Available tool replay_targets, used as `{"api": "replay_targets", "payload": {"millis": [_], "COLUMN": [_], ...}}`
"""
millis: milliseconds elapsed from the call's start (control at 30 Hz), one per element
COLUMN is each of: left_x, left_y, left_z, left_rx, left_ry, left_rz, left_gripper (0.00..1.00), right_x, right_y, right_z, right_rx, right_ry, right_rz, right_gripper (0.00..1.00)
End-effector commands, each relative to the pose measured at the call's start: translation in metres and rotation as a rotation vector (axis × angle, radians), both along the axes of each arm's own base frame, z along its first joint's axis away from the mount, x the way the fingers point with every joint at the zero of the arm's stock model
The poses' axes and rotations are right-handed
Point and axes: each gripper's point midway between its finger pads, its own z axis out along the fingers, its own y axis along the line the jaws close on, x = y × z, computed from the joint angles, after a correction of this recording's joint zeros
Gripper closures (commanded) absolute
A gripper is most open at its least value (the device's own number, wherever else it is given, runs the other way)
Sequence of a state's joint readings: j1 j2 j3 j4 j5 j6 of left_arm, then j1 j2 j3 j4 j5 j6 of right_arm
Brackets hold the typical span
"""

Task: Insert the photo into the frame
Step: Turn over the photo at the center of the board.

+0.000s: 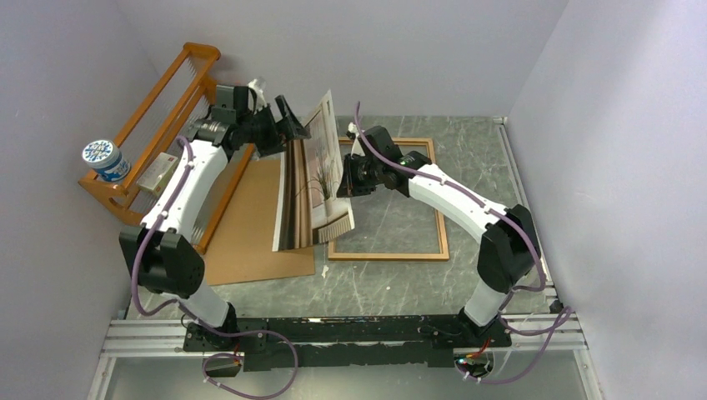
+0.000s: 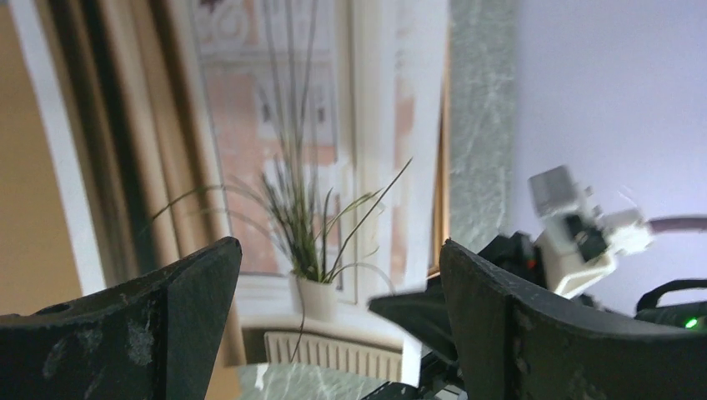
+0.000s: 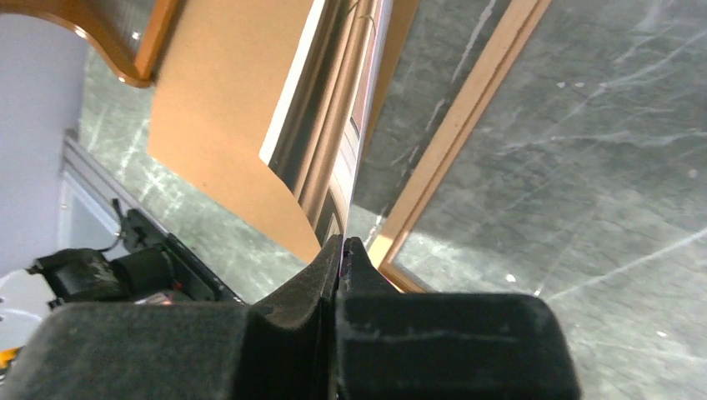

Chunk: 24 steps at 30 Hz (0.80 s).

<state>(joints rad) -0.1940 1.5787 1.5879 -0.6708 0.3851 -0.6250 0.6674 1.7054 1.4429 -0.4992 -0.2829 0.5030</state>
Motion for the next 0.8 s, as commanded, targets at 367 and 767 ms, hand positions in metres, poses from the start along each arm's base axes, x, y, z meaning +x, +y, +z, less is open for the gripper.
{"api": "replay_targets", "payload": {"millis": [367, 767], "left_x": [0.027, 0.014], "left_y": [-0.039, -0.026], "left_z": [0.017, -0.019], "left_rx": [0.072, 0.173], "left_ry": [-0.025, 0.175], "left_rz": [-0.023, -0.001], "left_gripper": [0.06, 0.28], "right_x": [-0.003, -0.008], "right_y": [0.001, 0.015], "right_z": [0.027, 0.018], "right_rx": [-0.303, -0.395], "right_ry": [-0.299, -0.336], "right_rz": [0.027, 0.008], "right_gripper": [1.0, 1.0]}}
